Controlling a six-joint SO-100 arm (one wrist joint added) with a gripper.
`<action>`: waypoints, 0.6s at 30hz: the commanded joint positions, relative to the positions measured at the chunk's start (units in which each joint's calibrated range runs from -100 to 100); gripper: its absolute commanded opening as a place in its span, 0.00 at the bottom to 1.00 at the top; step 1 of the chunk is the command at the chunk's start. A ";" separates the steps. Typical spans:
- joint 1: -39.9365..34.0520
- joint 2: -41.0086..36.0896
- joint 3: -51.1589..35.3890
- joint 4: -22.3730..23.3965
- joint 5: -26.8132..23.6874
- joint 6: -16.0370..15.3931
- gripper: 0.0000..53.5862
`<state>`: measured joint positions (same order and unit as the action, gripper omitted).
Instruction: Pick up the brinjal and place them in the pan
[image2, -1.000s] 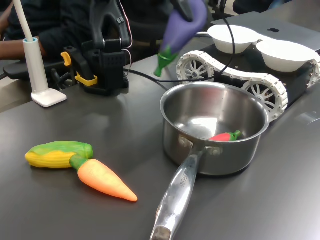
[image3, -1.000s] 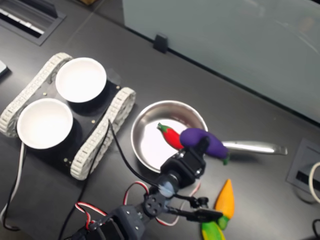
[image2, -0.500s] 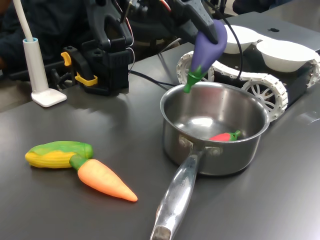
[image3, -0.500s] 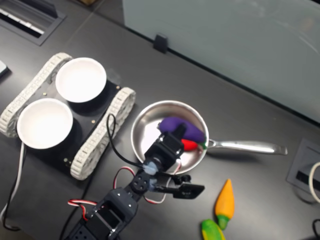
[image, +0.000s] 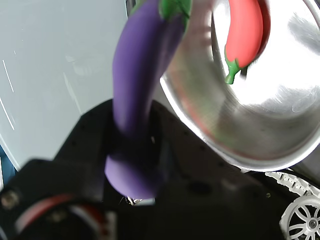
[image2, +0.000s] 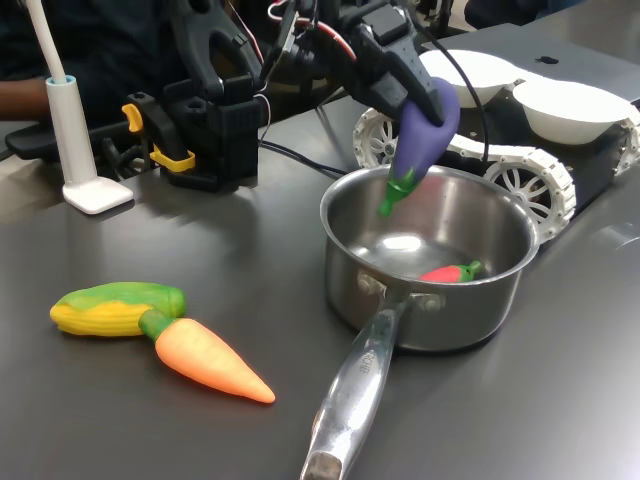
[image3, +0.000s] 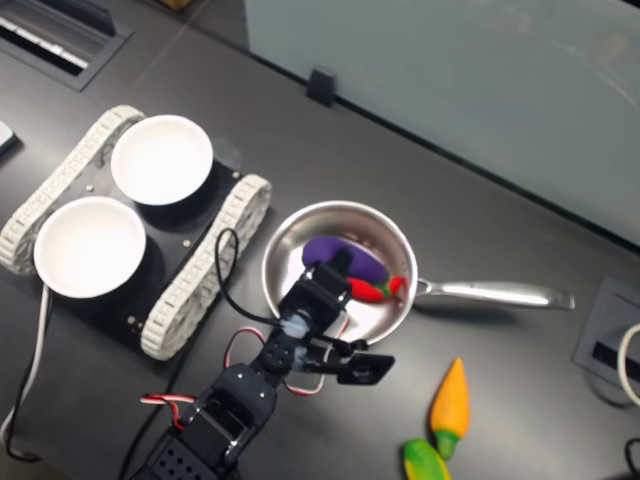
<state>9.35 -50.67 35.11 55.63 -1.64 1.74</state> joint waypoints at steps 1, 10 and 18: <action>-0.75 -3.69 -0.45 -4.25 -0.39 0.69 0.01; -1.55 -4.37 4.28 -7.32 0.05 0.69 0.01; -2.13 -5.04 7.82 -9.28 0.68 0.69 0.01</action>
<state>8.25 -52.02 44.07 50.19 -1.64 1.74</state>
